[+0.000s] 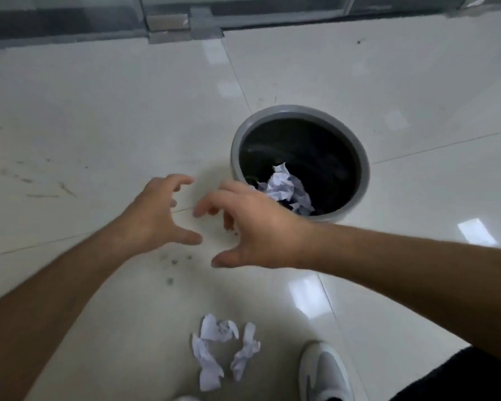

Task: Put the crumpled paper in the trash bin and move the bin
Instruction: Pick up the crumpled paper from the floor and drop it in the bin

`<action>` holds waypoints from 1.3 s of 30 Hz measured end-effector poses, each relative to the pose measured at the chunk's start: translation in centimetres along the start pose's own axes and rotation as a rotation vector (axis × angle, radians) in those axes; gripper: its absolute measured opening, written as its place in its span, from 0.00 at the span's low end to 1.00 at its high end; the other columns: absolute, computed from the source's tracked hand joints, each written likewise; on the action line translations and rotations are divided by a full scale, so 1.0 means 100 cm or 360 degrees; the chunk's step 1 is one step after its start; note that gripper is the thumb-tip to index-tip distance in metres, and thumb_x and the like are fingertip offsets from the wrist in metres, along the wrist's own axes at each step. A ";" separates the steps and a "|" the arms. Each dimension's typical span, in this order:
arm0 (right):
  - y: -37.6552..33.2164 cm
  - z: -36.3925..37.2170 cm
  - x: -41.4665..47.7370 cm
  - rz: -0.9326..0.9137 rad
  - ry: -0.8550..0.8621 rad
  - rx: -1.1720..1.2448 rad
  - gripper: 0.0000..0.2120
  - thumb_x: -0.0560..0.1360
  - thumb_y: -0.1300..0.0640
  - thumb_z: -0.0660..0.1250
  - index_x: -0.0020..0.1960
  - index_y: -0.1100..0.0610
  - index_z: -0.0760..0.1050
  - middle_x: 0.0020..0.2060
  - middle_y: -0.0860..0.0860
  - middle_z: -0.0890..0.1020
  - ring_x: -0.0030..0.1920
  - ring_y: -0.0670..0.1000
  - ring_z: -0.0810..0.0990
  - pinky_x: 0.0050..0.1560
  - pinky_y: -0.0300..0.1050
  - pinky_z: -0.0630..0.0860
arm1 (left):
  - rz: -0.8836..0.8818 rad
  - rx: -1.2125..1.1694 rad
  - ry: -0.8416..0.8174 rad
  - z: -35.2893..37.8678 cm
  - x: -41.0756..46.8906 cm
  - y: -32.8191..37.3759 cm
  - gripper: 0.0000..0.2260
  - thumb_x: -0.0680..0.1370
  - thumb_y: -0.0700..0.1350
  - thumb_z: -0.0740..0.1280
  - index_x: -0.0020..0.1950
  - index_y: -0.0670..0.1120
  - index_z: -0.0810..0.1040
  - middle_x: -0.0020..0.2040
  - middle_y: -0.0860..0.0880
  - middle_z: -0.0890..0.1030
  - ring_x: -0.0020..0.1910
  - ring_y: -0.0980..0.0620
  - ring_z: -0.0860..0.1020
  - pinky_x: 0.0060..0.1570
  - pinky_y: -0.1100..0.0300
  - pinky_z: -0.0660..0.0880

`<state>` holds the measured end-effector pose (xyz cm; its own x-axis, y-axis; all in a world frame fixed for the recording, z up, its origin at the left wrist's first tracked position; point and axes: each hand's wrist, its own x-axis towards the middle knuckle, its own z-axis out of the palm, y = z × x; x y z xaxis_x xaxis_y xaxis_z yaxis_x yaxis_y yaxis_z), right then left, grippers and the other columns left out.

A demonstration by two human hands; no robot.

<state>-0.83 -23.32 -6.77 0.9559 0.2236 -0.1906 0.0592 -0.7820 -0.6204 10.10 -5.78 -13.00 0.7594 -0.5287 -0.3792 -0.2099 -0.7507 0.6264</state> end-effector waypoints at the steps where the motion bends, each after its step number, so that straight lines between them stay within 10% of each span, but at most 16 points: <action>1: -0.004 0.023 0.001 -0.0050 -0.0129 0.0018 0.31 0.63 0.52 0.80 0.63 0.51 0.71 0.55 0.47 0.71 0.44 0.42 0.68 0.41 0.26 0.68 | -0.0064 0.0083 -0.0126 0.017 -0.009 -0.026 0.53 0.51 0.53 0.85 0.73 0.54 0.67 0.69 0.47 0.70 0.59 0.47 0.76 0.51 0.55 0.76; 6: 0.037 0.142 -0.001 0.0284 -0.0583 -0.0146 0.38 0.62 0.52 0.80 0.67 0.50 0.65 0.60 0.54 0.70 0.55 0.55 0.75 0.51 0.47 0.79 | -0.0236 0.0307 -0.0682 0.122 -0.061 -0.109 0.53 0.55 0.54 0.82 0.76 0.54 0.60 0.68 0.47 0.65 0.63 0.45 0.75 0.60 0.53 0.77; 14: 0.078 0.241 -0.072 0.1062 -0.0601 -0.0161 0.56 0.58 0.49 0.82 0.73 0.42 0.48 0.73 0.54 0.55 0.71 0.60 0.61 0.67 0.55 0.72 | -0.0132 0.0432 -0.0600 0.221 -0.108 -0.129 0.52 0.66 0.62 0.76 0.80 0.58 0.45 0.77 0.43 0.56 0.68 0.42 0.72 0.67 0.53 0.73; 19: 0.076 0.271 -0.076 0.1110 -0.0381 0.0152 0.41 0.66 0.51 0.77 0.71 0.46 0.57 0.68 0.54 0.62 0.65 0.55 0.71 0.65 0.45 0.73 | 0.0103 0.0397 -0.0371 0.240 -0.099 -0.121 0.18 0.79 0.49 0.65 0.67 0.46 0.71 0.60 0.45 0.76 0.55 0.46 0.81 0.50 0.61 0.74; 24: 0.075 0.269 -0.049 0.1047 -0.0343 0.0298 0.24 0.71 0.61 0.69 0.66 0.56 0.69 0.63 0.57 0.71 0.61 0.57 0.74 0.59 0.42 0.70 | -0.0023 0.0108 -0.0310 0.245 -0.082 -0.119 0.11 0.72 0.43 0.69 0.53 0.43 0.81 0.51 0.44 0.82 0.50 0.44 0.79 0.49 0.58 0.74; 30: 0.065 0.219 0.004 0.0927 -0.0124 0.0290 0.16 0.67 0.60 0.72 0.53 0.61 0.74 0.51 0.60 0.75 0.48 0.63 0.79 0.48 0.50 0.76 | -0.0066 -0.0035 -0.0220 0.175 -0.039 -0.108 0.09 0.66 0.49 0.63 0.33 0.57 0.62 0.35 0.52 0.71 0.43 0.40 0.77 0.38 0.57 0.62; 39: -0.002 0.016 0.099 0.0486 0.0494 0.0048 0.17 0.70 0.64 0.69 0.58 0.60 0.71 0.52 0.57 0.72 0.44 0.57 0.76 0.43 0.47 0.71 | 0.0262 0.0201 0.0423 -0.040 0.029 0.019 0.11 0.65 0.34 0.72 0.41 0.47 0.75 0.41 0.40 0.80 0.35 0.44 0.75 0.30 0.61 0.64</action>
<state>8.18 -20.02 -9.74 0.9697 -0.2043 -0.1340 -0.2436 -0.7667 -0.5940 14.39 -7.18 -10.13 0.8396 -0.5376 -0.0784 -0.4051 -0.7156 0.5691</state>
